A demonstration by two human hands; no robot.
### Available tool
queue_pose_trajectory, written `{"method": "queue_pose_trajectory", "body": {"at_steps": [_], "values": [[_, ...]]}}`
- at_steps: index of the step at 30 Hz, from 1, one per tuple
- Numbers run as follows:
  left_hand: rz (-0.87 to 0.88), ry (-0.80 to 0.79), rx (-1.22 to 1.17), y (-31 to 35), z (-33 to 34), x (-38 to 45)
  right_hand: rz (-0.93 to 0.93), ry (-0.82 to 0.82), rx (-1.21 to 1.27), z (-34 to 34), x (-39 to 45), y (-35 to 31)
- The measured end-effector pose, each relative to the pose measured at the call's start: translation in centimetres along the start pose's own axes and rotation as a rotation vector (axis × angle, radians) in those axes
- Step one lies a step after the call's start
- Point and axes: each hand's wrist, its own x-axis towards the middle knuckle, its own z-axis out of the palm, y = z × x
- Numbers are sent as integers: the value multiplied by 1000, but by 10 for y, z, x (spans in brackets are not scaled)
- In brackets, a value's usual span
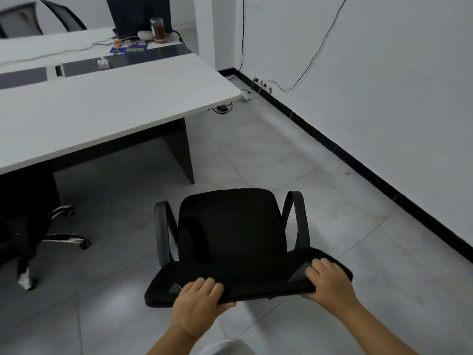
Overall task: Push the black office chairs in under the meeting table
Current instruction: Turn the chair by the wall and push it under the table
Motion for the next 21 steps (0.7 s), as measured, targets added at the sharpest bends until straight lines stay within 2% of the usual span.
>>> {"method": "queue_pose_trajectory", "body": {"at_steps": [5, 14, 21], "values": [[-118, -77, -33, 5, 4, 46, -121, 21, -26, 21, 43, 42], [-400, -72, -23, 32, 16, 79, -369, 119, 152, 55, 102, 95], [-583, 7, 121, 59, 21, 79, -568, 120, 280, 85, 166, 107]]}}
